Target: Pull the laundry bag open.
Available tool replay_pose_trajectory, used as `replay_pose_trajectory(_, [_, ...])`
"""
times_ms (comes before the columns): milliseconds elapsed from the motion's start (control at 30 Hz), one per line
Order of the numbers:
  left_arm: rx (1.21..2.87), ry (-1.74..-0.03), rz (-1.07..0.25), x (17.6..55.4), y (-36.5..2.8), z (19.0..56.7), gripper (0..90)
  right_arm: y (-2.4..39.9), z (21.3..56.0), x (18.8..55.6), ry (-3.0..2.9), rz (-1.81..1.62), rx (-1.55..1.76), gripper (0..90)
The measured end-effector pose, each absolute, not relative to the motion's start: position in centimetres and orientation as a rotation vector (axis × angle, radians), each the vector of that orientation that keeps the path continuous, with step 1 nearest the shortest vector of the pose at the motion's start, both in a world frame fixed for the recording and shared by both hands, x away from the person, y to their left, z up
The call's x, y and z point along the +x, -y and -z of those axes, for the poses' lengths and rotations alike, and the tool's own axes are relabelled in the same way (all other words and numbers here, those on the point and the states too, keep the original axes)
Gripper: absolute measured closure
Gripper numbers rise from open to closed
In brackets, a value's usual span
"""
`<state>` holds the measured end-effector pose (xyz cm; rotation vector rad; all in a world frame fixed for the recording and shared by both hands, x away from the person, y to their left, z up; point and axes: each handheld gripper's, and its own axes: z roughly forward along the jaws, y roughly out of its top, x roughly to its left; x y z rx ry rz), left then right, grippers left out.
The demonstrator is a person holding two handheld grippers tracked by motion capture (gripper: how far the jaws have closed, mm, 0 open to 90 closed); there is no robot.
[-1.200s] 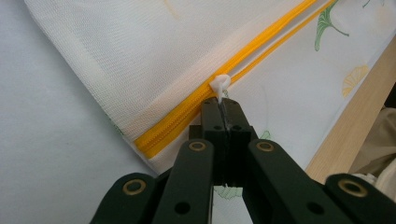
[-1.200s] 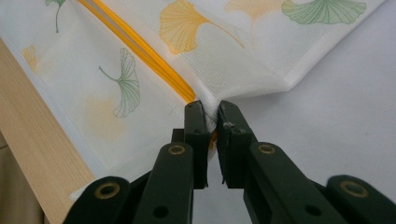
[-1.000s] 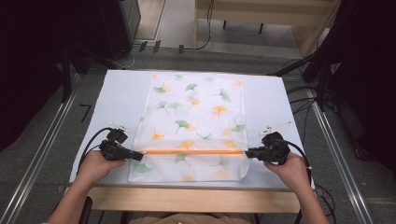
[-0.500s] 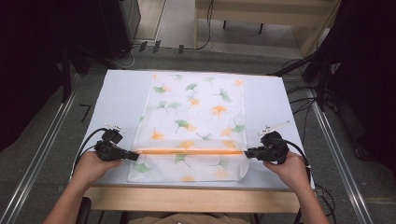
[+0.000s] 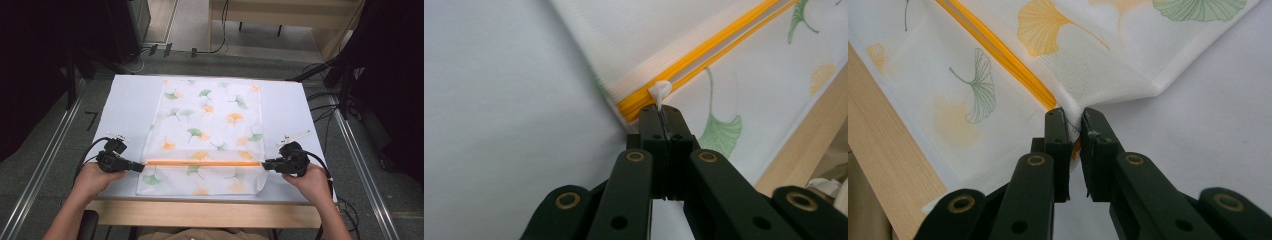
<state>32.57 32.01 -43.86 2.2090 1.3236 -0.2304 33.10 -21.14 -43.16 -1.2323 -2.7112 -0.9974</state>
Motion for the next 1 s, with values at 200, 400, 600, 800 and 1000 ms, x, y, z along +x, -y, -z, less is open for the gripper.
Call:
replay_pose_trajectory(200, [2.205,-1.347,0.232,32.5,-33.1,43.9,90.0,21.2,43.6,33.1,2.703,0.992,-1.232,84.4])
replay_pose_trajectory(400, [2.22,-1.343,0.224,32.5,-32.9,43.9,90.0,21.0,43.7,33.0,2.714,0.966,-1.234,84.5])
replay_pose_trajectory(600, [2.216,-1.345,0.225,32.5,-32.7,44.0,90.0,21.1,43.9,33.0,2.722,0.96,-1.241,83.7])
replay_pose_trajectory(800, [2.212,-1.33,0.231,32.5,-32.7,44.2,90.0,21.6,44.7,33.2,2.683,0.992,-1.254,82.4])
replay_pose_trajectory(1000, [2.197,-1.332,0.241,32.6,-32.8,44.4,90.0,21.6,45.2,33.2,2.678,0.978,-1.283,81.3])
